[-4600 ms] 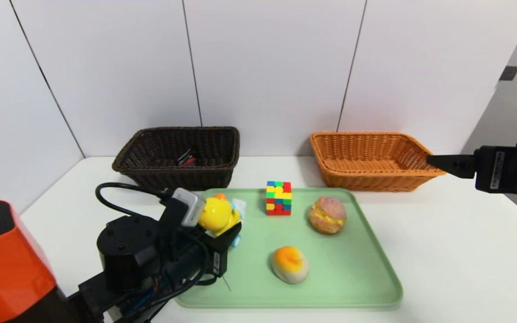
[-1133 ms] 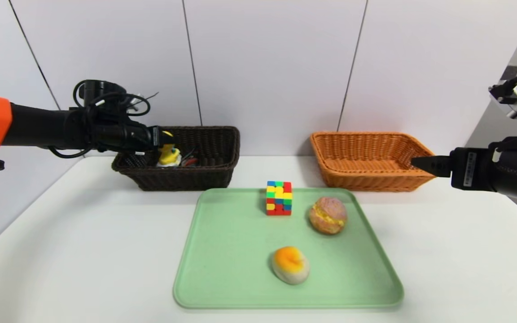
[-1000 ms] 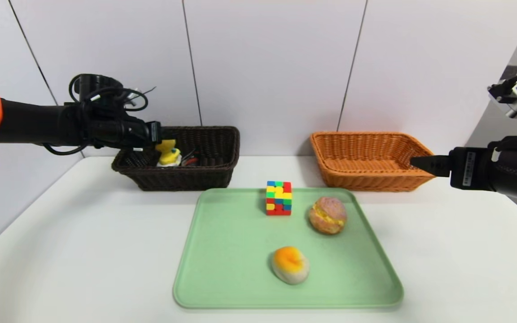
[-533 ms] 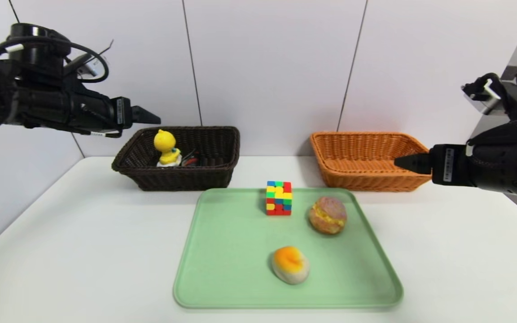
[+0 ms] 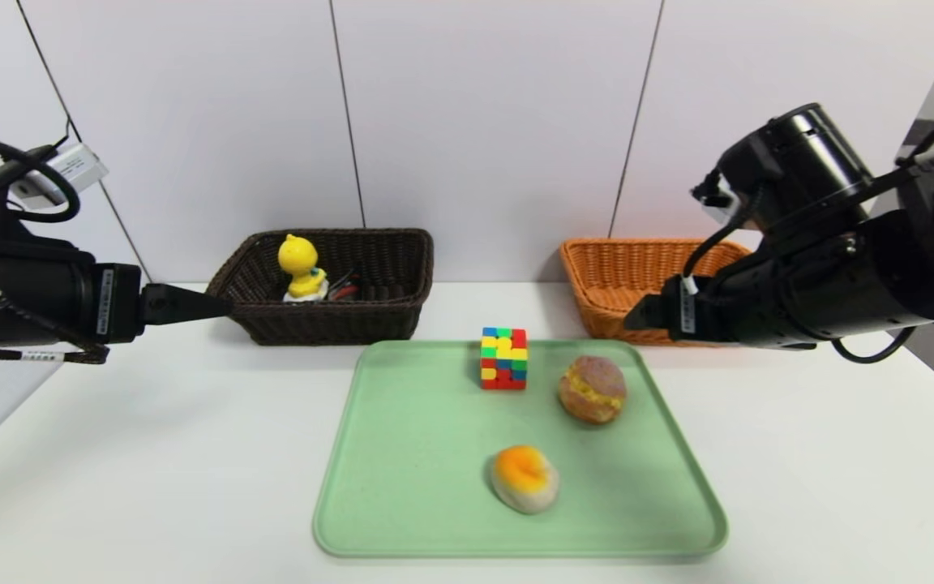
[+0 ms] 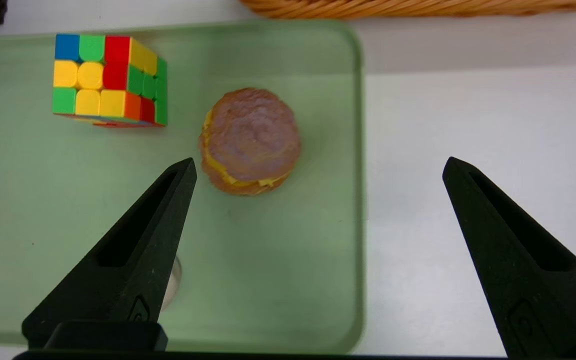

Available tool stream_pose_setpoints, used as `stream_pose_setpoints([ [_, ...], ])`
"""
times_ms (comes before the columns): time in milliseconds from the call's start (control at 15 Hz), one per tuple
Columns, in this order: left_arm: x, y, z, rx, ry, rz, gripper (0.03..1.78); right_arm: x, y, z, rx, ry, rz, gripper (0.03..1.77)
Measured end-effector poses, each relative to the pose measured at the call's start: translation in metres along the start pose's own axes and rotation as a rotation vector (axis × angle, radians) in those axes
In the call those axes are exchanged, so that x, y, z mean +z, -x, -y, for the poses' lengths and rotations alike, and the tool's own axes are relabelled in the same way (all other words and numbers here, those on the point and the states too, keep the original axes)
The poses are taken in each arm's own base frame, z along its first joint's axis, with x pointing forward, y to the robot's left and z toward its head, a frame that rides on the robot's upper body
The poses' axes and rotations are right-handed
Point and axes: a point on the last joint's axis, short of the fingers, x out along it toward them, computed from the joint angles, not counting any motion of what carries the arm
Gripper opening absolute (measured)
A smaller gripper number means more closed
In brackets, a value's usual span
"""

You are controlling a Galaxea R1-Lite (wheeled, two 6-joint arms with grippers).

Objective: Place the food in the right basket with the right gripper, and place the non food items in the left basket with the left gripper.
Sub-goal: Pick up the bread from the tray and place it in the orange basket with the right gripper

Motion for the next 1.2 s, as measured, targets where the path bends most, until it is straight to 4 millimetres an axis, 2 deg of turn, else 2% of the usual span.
stream_pose_setpoints([
  [267, -0.013, 0.019, 0.006, -0.005, 0.004, 0.018, 1.67, 0.005, -0.024, -0.028, 0.015, -0.032, -0.117, 1.70],
  [467, -0.020, 0.025, 0.008, -0.003, -0.003, 0.018, 1.67, 0.002, -0.044, -0.042, 0.015, 0.006, -0.159, 1.70],
  [733, -0.028, 0.031, 0.010, -0.003, -0.005, 0.019, 1.69, -0.006, -0.071, -0.049, -0.021, 0.041, -0.212, 1.70],
  [1200, -0.031, 0.035, 0.012, -0.006, -0.009, 0.029, 1.69, -0.008, -0.096, -0.055, -0.055, 0.048, -0.243, 1.70],
])
